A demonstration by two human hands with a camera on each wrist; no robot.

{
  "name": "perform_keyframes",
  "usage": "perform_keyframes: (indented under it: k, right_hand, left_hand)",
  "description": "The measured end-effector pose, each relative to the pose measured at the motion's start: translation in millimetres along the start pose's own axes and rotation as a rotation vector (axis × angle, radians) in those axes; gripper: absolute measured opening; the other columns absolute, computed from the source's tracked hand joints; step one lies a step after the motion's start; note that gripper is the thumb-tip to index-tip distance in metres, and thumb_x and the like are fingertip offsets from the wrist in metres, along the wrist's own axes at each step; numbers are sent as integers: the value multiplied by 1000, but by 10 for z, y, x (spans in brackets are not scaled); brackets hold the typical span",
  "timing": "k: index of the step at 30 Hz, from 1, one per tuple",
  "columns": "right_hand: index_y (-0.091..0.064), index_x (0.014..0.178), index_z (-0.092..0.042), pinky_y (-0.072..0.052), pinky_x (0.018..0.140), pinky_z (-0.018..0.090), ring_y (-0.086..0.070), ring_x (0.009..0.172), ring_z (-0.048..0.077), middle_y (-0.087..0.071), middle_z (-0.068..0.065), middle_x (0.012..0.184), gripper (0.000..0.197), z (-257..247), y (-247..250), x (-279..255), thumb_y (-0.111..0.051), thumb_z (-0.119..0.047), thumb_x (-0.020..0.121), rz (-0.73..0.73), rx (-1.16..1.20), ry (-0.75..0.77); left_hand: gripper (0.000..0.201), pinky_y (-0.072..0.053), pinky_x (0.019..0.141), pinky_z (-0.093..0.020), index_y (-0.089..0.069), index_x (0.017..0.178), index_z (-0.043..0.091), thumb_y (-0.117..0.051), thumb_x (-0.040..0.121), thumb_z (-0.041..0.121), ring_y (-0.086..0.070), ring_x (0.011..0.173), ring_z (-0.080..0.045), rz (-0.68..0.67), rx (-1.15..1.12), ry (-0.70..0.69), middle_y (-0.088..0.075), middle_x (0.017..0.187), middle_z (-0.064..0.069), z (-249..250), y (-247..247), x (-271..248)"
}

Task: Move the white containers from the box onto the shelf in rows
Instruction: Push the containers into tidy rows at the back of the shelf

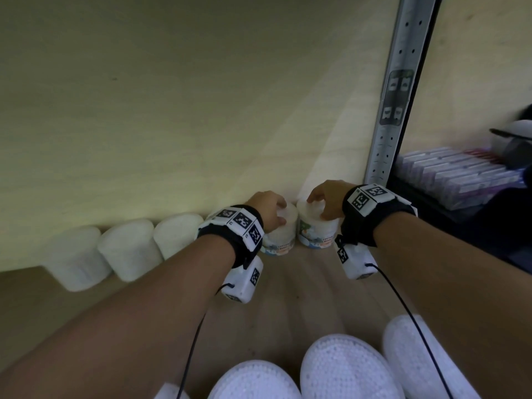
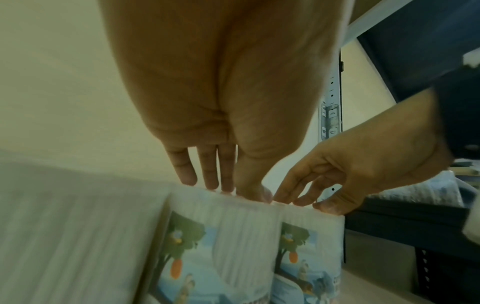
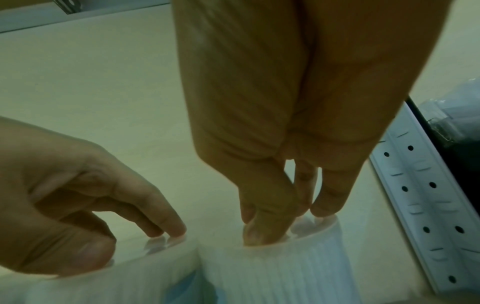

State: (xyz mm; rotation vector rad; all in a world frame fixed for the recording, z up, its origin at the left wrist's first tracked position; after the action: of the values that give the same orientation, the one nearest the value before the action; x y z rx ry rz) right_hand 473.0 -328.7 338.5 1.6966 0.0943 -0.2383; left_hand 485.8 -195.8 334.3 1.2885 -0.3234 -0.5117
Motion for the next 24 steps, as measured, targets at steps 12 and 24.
perform_keyframes:
  k: [12, 24]
  right_hand:
    - [-50, 139, -15, -41, 107, 36, -48, 131, 27, -48, 8, 144, 57, -8, -6, 36, -67, -10, 85, -13, -28, 10]
    - [-64, 123, -13, -49, 96, 31, -62, 112, 25, -64, 6, 125, 52, -98, -32, -353, -80, -22, 74, -51, -187, 25]
  left_hand:
    - [46, -39, 101, -31, -56, 132, 20, -66, 87, 20, -49, 128, -24, -9, -10, -66, -50, 141, -3, 11, 48, -15]
    - [49, -37, 84, -20, -60, 128, 14, -73, 81, 23, -57, 118, -23, -142, 113, -165, -60, 130, -6, 393, 63, -341]
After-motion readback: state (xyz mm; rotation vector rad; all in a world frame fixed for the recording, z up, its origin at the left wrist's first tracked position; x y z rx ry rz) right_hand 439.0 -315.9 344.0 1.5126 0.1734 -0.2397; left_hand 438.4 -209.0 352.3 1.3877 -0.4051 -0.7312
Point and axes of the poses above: each hand's wrist, its own x-axis towards the middle knuckle, its own y-axis out of the back of the hand, z = x × y, the point moved 9 cm from there along x, towards the middle knuckle
